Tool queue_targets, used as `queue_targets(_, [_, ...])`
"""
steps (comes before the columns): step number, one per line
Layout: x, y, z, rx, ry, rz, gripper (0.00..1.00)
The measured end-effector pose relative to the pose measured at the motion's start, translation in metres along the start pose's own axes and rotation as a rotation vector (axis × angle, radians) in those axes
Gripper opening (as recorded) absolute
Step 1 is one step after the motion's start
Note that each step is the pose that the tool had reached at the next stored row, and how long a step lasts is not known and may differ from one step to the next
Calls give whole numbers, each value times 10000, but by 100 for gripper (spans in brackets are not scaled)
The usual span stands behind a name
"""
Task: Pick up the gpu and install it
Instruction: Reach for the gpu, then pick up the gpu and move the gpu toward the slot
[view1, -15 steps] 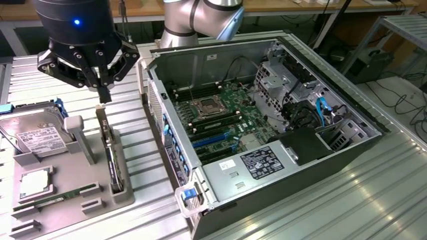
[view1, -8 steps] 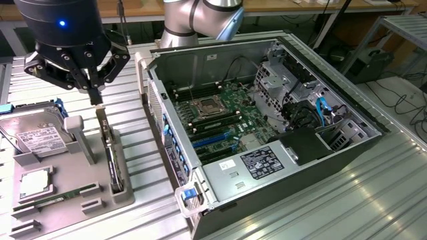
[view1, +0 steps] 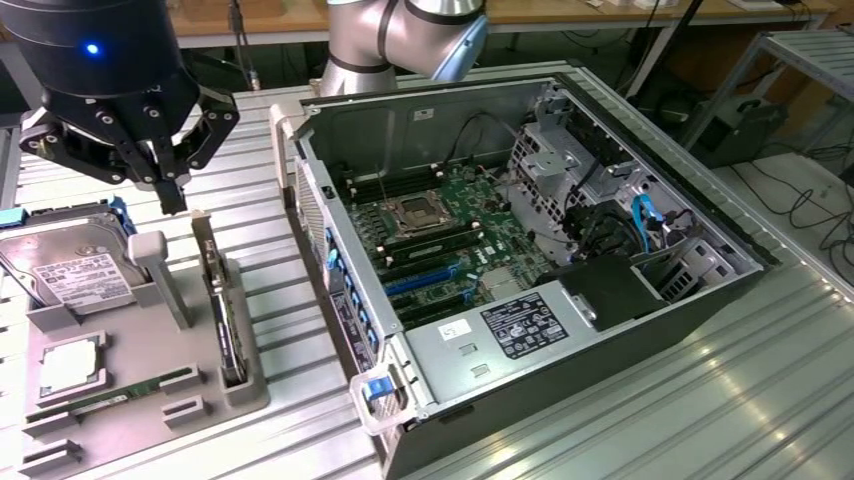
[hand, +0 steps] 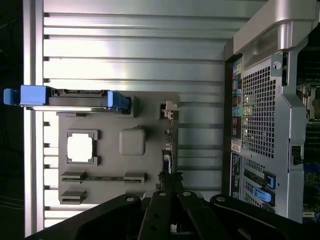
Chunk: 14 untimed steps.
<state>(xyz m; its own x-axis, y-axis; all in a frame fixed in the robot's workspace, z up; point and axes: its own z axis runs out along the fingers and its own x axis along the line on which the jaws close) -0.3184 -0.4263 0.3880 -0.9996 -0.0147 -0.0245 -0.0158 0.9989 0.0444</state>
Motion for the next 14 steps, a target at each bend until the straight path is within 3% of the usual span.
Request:
queue_targets(13, [0,0,0,0,0,0,11])
queue_targets(14, [0,0,0,0,0,0,17])
